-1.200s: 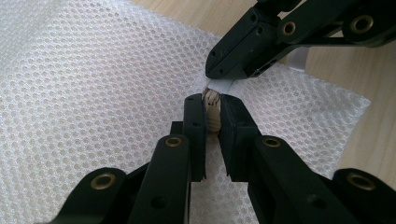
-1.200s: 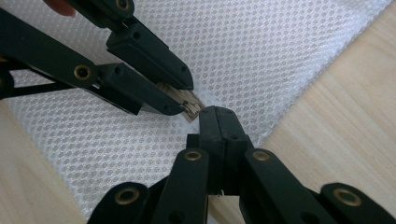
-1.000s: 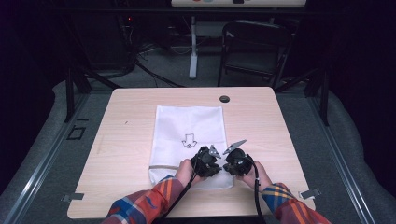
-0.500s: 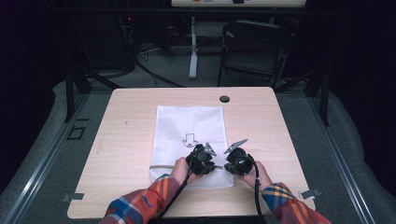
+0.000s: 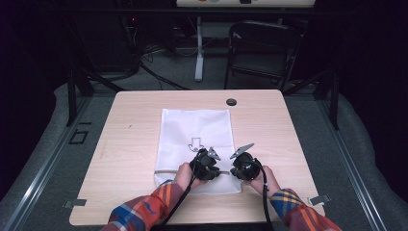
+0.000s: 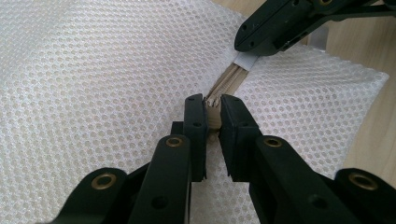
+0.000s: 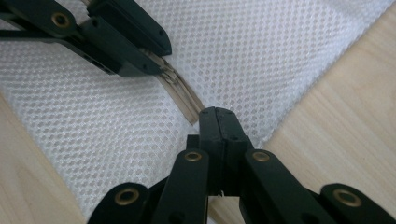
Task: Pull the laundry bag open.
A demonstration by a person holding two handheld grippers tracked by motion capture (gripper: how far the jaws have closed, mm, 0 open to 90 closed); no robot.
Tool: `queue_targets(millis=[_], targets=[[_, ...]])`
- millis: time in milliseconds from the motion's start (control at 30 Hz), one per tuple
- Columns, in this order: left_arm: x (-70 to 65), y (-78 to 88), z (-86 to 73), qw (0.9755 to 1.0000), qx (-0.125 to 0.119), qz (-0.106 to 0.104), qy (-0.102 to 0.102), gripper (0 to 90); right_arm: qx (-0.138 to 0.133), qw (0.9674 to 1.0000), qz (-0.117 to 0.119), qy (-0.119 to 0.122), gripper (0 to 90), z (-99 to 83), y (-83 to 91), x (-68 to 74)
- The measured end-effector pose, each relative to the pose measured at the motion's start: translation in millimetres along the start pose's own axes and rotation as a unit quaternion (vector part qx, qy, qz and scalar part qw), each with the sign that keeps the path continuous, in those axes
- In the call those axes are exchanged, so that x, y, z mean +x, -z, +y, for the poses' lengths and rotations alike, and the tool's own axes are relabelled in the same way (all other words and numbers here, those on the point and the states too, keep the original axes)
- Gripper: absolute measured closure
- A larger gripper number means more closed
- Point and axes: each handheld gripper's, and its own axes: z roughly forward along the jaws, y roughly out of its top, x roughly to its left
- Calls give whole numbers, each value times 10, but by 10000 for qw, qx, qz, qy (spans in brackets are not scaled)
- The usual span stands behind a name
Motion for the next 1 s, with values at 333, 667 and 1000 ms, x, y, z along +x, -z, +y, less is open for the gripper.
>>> queue_targets(millis=[333, 667, 1000], targets=[[-9, -6, 2, 10000, 24, 30, -5, 810, -164, 9999, 0, 5, 900, 56, -41, 38], [-7, -12, -5, 10000, -23, 17, 63, 809, -207, 9997, 120, 45, 900, 78, -112, 41], [-13, -10, -7, 10000, -14, 45, 63, 809, -239, 9992, 137, 302, 900, 73, -118, 58]])
